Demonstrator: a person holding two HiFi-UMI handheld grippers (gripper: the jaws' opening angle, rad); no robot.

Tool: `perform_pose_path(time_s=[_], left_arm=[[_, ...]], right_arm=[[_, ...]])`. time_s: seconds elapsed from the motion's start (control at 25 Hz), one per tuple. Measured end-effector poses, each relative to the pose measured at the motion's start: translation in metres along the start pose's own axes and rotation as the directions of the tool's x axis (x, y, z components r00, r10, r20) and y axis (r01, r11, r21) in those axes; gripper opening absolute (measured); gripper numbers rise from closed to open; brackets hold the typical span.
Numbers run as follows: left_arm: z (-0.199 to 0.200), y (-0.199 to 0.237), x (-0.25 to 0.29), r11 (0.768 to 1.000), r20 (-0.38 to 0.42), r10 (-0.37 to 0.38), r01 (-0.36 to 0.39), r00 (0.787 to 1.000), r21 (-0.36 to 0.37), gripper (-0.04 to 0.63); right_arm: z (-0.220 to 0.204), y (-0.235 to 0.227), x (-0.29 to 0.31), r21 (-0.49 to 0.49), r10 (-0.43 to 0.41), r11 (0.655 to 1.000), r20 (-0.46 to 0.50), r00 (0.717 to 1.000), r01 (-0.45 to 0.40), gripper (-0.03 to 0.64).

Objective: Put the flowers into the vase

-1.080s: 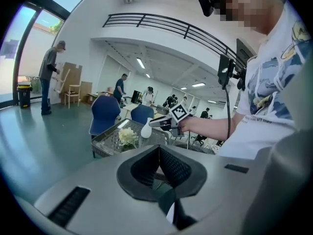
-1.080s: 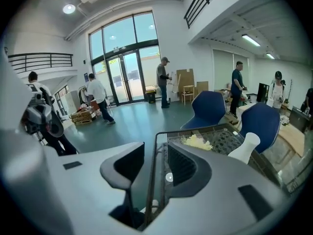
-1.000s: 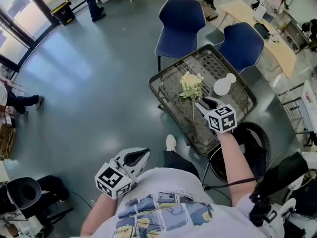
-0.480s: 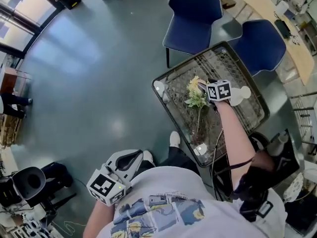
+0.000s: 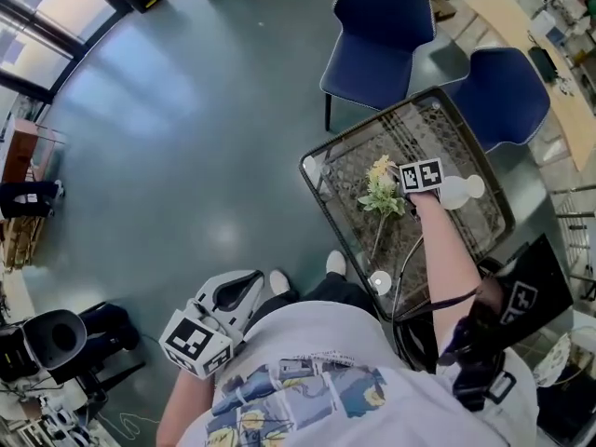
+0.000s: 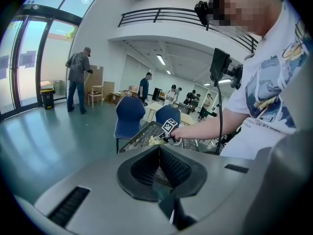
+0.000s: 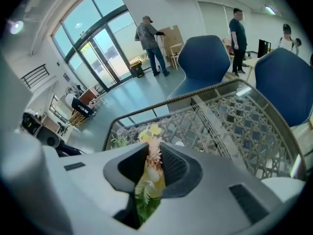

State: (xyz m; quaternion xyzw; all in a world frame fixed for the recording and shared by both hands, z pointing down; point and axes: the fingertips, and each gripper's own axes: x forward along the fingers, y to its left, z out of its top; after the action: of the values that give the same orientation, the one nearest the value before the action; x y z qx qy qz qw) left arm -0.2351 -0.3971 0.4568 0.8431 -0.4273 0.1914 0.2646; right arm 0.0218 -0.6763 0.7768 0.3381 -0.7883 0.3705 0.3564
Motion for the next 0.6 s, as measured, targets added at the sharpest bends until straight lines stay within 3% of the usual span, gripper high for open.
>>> perform_pose_path(time_s=[0.2, 0.32, 0.44, 0.6], left_arm=[[0.000, -0.005, 0.011, 0.998, 0.029, -0.055, 0.053, 0.998, 0.045, 0.009], [0.002, -0.007, 0.019, 0.990, 0.038, -0.110, 0.107, 0.993, 0.087, 0.009], [0.005, -0.014, 0.009, 0.979, 0.044, -0.169, 0.162, 0.985, 0.123, 0.009], [0.015, -0.026, 0.005, 0.963, 0.048, -0.232, 0.222, 0.972, 0.153, 0.009]], right_arm=[[0.018, 0.021, -0.045, -0.098, -0.033, 0.994, 0.142, 0.989, 0.047, 0.061], [0.041, 0.037, -0.088, -0.140, -0.066, 0.984, 0.269, 0.961, 0.107, 0.060], [0.061, 0.065, -0.148, -0.159, -0.118, 0.968, 0.395, 0.911, 0.194, 0.058], [0.100, 0.092, -0.236, -0.191, -0.161, 0.930, 0.557, 0.815, 0.314, 0.058]])
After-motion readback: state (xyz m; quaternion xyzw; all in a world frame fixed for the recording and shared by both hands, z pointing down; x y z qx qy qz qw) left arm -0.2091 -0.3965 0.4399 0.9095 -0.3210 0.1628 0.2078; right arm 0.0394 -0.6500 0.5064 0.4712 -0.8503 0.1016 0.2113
